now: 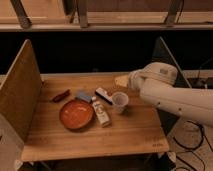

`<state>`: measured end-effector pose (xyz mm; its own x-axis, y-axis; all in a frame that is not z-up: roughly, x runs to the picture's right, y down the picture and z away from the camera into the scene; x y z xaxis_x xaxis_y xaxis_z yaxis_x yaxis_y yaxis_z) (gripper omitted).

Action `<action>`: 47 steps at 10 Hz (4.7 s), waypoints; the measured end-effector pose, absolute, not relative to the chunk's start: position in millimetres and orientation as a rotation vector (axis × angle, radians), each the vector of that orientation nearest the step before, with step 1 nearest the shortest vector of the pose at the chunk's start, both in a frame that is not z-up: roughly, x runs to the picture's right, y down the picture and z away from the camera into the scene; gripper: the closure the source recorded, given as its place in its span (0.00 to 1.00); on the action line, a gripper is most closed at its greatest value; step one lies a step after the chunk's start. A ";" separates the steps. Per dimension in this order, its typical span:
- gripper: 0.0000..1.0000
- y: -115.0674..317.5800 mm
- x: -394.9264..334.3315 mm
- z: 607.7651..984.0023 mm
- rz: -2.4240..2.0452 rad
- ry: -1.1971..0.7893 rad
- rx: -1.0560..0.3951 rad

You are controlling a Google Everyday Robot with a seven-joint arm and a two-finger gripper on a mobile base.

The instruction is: Stand the bottle upright

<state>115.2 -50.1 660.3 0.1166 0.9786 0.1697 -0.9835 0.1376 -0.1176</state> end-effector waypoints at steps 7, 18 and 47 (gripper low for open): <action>0.20 -30.1 3.4 701.3 1.274 -0.372 -0.190; 0.20 1.3 -1.6 742.4 1.330 -0.335 -0.285; 0.20 55.7 -40.5 889.7 1.351 -0.096 -0.649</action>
